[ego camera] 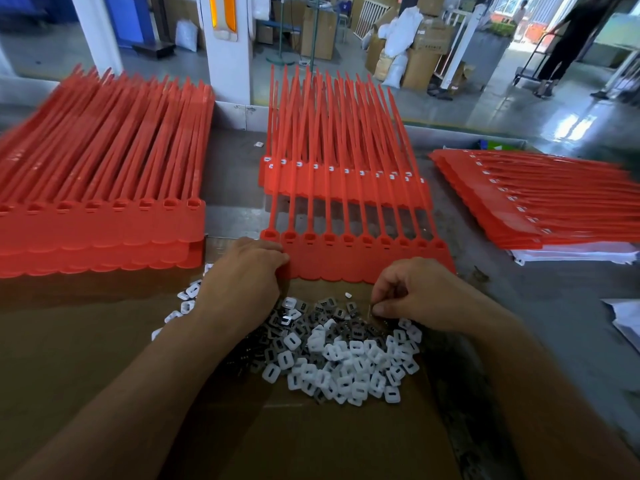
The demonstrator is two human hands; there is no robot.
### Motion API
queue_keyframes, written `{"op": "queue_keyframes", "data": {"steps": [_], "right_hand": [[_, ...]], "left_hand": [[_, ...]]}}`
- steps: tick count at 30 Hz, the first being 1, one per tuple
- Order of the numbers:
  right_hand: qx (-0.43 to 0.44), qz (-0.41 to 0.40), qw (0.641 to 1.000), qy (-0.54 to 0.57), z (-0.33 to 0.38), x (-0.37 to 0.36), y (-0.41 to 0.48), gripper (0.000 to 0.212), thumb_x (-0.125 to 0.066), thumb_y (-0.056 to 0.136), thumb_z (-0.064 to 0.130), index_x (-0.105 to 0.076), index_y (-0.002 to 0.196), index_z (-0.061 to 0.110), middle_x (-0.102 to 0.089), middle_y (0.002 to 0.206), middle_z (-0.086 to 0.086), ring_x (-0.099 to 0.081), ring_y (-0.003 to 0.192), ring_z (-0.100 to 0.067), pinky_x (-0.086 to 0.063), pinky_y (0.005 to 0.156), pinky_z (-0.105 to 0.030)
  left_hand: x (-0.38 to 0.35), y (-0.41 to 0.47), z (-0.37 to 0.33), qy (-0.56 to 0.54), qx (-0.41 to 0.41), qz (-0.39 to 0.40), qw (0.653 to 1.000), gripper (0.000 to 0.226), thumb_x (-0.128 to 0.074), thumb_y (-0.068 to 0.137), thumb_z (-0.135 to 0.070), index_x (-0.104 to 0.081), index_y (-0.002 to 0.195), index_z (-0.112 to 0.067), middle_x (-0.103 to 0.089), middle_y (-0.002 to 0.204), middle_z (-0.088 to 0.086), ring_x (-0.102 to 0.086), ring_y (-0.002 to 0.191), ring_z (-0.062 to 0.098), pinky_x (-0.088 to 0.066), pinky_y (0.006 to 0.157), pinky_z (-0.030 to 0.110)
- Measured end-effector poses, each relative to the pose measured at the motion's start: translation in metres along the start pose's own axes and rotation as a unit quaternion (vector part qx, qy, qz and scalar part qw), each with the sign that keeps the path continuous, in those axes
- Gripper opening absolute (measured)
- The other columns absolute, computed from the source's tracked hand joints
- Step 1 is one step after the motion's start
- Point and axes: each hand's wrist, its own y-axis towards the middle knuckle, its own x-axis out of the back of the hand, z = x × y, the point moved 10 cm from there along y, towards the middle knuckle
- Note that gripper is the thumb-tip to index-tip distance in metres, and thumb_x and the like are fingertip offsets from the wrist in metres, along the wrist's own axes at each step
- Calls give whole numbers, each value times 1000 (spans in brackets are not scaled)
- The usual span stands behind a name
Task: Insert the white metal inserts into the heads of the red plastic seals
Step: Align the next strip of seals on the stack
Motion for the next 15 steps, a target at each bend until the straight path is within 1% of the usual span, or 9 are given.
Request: {"op": "queue_keyframes", "data": {"steps": [5, 9, 12, 15], "right_hand": [[9, 10, 1000, 7, 3, 1, -2, 21, -68, 82, 20, -60, 70, 35, -59, 74, 17, -51, 69, 19, -39, 63, -1], [5, 19, 1000, 2, 3, -2, -1, 20, -74, 77, 19, -61, 70, 33, -59, 74, 15, -51, 69, 17, -41, 62, -3], [-2, 23, 1000, -21, 1, -5, 0, 21, -72, 78, 21, -57, 70, 34, -56, 77, 15, -52, 69, 10, -43, 62, -6], [4, 29, 999, -15, 2, -5, -1, 23, -71, 79, 20, -54, 70, 33, -55, 76, 15, -50, 68, 10, -42, 62, -7]], "left_hand": [[-1, 0, 0, 7, 2, 3, 1000, 42, -41, 86, 0, -61, 119, -16, -53, 132, -3, -39, 124, 20, -33, 101, 33], [-2, 1, 1, 11, 1, 5, 1000, 42, -41, 86, -1, -60, 121, -17, -53, 133, -3, -39, 124, 19, -33, 102, 34], [-2, 1, 1, 13, 0, 5, 1000, 42, -42, 86, -1, -60, 121, -17, -52, 133, -3, -38, 125, 19, -33, 102, 33], [-1, 0, -1, 22, -4, 3, 1000, 41, -41, 86, -2, -61, 119, -17, -54, 131, -4, -40, 123, 18, -34, 100, 32]]}}
